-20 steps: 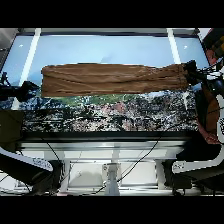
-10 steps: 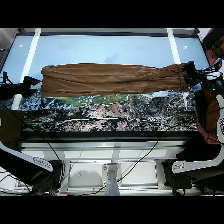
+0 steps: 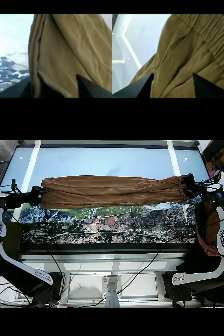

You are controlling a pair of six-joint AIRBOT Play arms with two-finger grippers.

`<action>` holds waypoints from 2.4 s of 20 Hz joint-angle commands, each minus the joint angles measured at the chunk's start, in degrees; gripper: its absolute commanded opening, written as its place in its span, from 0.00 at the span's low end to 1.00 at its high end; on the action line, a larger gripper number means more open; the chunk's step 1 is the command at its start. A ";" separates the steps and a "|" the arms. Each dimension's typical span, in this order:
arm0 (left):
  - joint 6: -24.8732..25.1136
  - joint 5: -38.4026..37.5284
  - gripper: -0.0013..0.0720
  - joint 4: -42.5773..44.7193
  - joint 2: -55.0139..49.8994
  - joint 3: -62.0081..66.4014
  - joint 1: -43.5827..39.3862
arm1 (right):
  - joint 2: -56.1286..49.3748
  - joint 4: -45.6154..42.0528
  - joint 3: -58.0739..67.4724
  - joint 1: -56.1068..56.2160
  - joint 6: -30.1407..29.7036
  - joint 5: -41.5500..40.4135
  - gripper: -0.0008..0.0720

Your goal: Fold the clothes and pants, and hang the long-sleeved shirts on hangers.

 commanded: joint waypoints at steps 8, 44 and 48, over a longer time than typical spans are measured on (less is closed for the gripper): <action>3.65 -1.18 0.05 -2.73 3.72 1.27 -1.16 | 1.77 -0.09 0.04 0.00 -3.78 6.49 0.25; 1.07 -20.24 0.05 -12.22 26.73 7.89 -6.99 | -32.48 4.07 36.68 58.38 17.33 -1.62 0.05; 1.97 -15.39 0.05 -13.38 26.60 7.89 -10.16 | -34.99 4.87 38.60 60.98 19.67 -0.04 0.05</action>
